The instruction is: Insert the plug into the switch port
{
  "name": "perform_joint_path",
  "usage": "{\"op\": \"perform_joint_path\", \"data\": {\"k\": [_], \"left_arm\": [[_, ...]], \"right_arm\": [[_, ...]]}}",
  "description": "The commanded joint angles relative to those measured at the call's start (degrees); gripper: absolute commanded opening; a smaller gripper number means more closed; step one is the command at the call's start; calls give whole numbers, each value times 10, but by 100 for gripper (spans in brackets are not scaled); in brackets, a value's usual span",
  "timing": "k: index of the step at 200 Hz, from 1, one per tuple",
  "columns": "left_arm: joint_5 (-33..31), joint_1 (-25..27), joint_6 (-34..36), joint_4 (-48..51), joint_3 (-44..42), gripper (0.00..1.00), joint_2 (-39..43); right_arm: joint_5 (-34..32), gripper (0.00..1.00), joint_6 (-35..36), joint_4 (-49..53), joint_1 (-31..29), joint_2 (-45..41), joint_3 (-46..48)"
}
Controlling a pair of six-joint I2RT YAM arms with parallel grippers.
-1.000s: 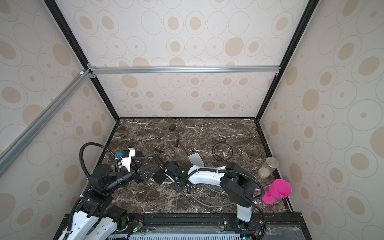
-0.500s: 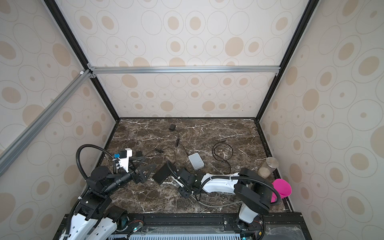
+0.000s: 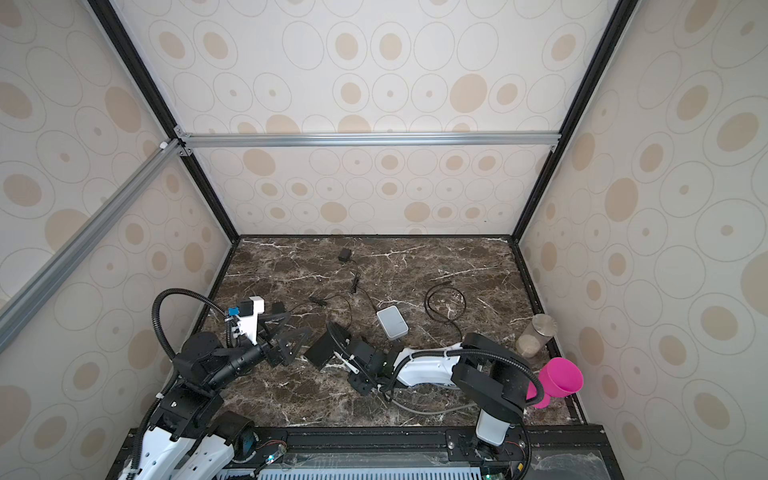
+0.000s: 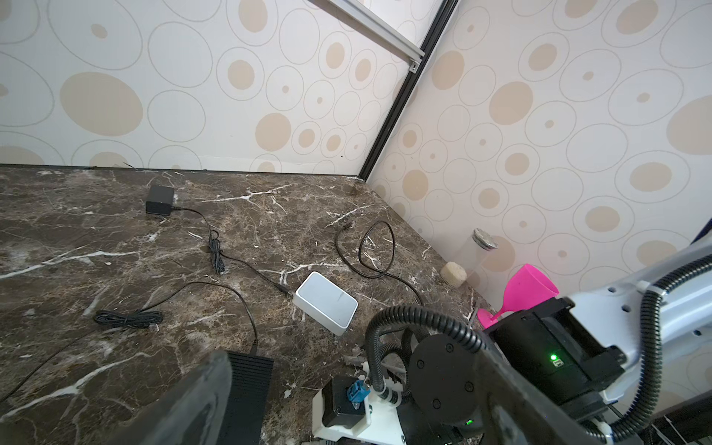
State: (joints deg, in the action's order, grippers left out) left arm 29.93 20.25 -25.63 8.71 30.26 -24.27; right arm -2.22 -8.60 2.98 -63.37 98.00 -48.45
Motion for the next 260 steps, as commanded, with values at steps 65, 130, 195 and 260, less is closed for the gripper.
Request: {"op": "perform_joint_path", "data": {"k": [65, 130, 195, 260], "left_arm": [[0, -1, 13, -2, 8, 98, 1], [-1, -1, 13, -2, 7, 98, 0], [-1, -1, 13, -2, 8, 98, -3], [-3, -1, 12, 0, 8, 98, -8]], "right_arm": [[-2, 27, -10, 13, -4, 23, 20], [-7, 32, 2, -1, -4, -10, 50], [-9, 23, 6, -6, -4, -13, 56], [-14, 2, 4, -14, -4, -16, 57]]}}
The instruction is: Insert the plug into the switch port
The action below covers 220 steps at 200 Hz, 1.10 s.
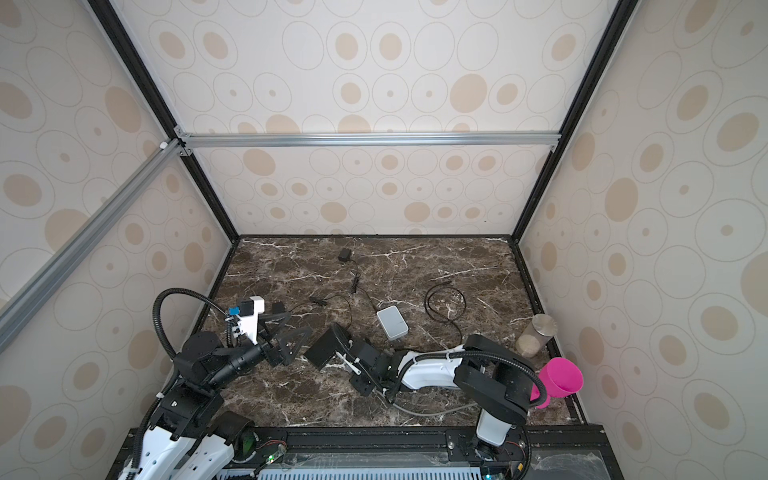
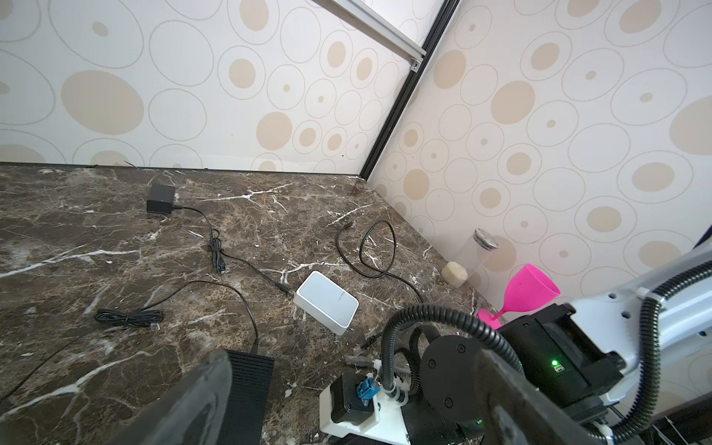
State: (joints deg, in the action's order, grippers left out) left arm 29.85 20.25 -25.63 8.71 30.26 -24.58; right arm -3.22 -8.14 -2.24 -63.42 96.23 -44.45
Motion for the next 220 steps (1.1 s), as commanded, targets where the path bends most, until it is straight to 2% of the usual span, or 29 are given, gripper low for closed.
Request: {"op": "perform_joint_path", "data": {"k": [1, 57, 81, 105, 125, 144, 162, 196, 220], "left_arm": [[-2, -1, 12, 0, 8, 98, -5], [-15, -1, 7, 6, 9, 98, -25], [-25, -1, 5, 14, 11, 98, -44], [-116, 0, -23, 43, 15, 98, -64], [-153, 2, -54, 46, 7, 98, -83], [-158, 3, -90, 13, -29, 98, -103], [-166, 2, -119, -19, -63, 98, -128], [-165, 3, -160, -130, -147, 98, -164], [-183, 3, -156, -201, -176, 98, -221]], "right_arm": [[-5, 2, -1, 38, -4, 1, 17], [-59, 0, 54, 100, 3, -94, 1], [-2, 0, 82, 122, 26, -165, -2], [68, 0, 111, 145, 48, -235, -9], [117, 0, 136, 169, 63, -283, -15], [171, 0, 153, 189, 70, -315, -22], [194, 0, 156, 207, 70, -334, -24], [192, 0, 141, 213, 69, -361, 0], [175, 0, 108, 193, 70, -362, 30]]}}
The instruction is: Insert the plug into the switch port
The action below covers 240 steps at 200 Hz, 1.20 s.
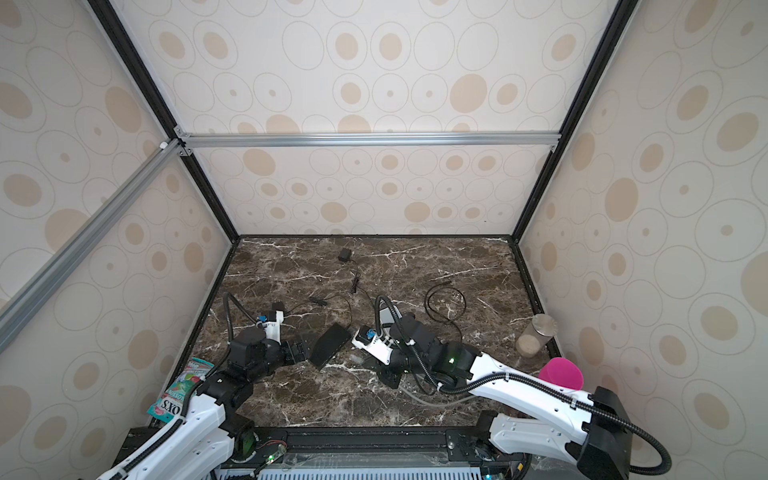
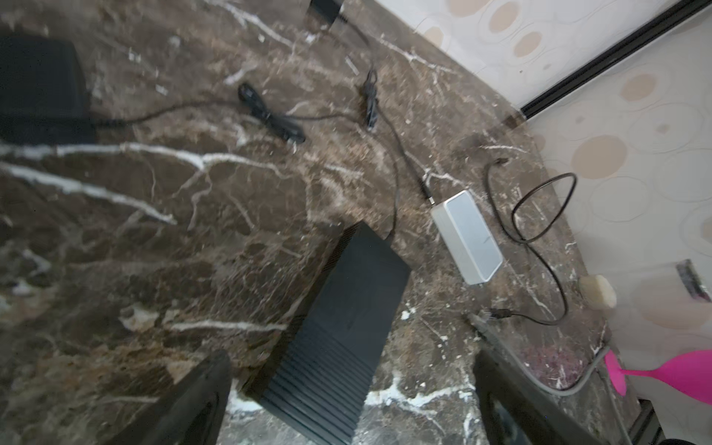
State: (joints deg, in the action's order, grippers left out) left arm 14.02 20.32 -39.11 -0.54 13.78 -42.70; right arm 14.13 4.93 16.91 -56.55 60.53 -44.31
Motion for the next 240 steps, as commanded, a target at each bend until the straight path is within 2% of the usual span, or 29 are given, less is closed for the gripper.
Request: {"op": "perform_joint_path", "data": {"k": [1, 32, 55, 101, 155, 202, 240], "left_arm": [[-24, 2, -20, -111, -12, 98, -43], [9, 2, -13, -215, -15, 97, -155], [44, 2, -1, -282, -12, 91, -222], [70, 5, 76, -329, 20, 86, -309], [126, 5, 96, -403, 14, 84, -368], [201, 4, 94, -489, -8, 84, -410], [210, 5, 92, -525, -19, 82, -433]], "right_arm": [[1, 0, -24, 1, 1, -4, 30], [-33, 0, -69, -20, 3, 26, 51], [-51, 0, -78, -27, 4, 53, 52], [-51, 0, -76, -44, 7, 104, 39], [-32, 0, -81, -65, 9, 153, 36], [-18, 0, -87, -77, 10, 197, 16], [-31, 0, -91, -91, 10, 229, 14]]}}
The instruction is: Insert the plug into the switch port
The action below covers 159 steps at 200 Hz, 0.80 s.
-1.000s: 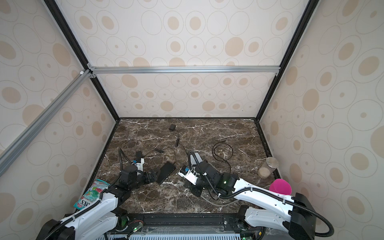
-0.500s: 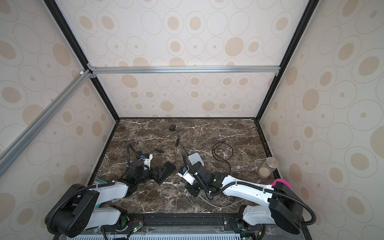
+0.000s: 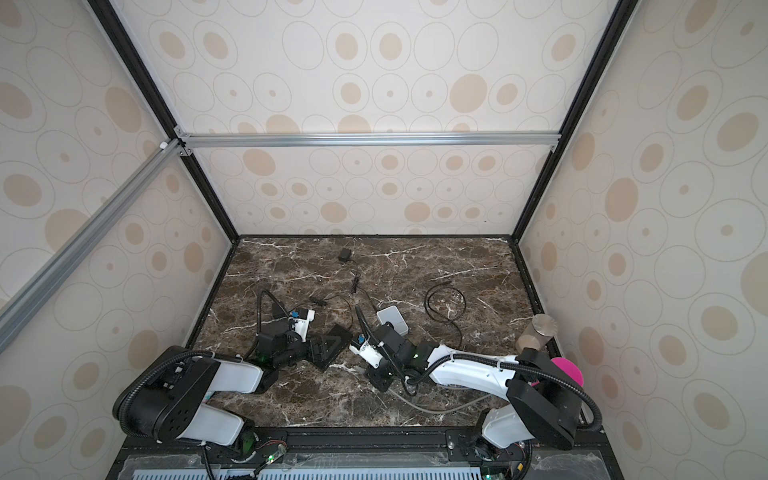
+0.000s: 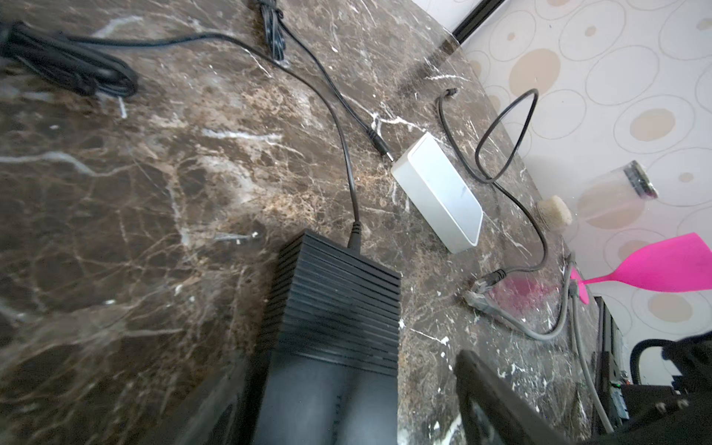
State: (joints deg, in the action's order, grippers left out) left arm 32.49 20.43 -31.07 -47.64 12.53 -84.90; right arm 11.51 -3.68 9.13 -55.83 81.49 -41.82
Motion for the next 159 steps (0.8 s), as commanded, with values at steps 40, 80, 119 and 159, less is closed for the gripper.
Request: {"op": "perform_joint_path", "data": {"k": [40, 80, 119, 159], "left_arm": [[18, 4, 8, -68, -19, 81, -8], [11, 3, 7, -79, -33, 81, -5], [-2, 4, 5, -98, -49, 79, -6], [-16, 3, 0, -114, -59, 72, -24]], "right_arm": [[-10, 0, -25, -56, 0, 42, -7], [-64, 0, -41, -73, -26, 61, -16], [-86, 0, -38, -57, -51, 108, -57], [-94, 0, -32, -45, -67, 150, -100]]}}
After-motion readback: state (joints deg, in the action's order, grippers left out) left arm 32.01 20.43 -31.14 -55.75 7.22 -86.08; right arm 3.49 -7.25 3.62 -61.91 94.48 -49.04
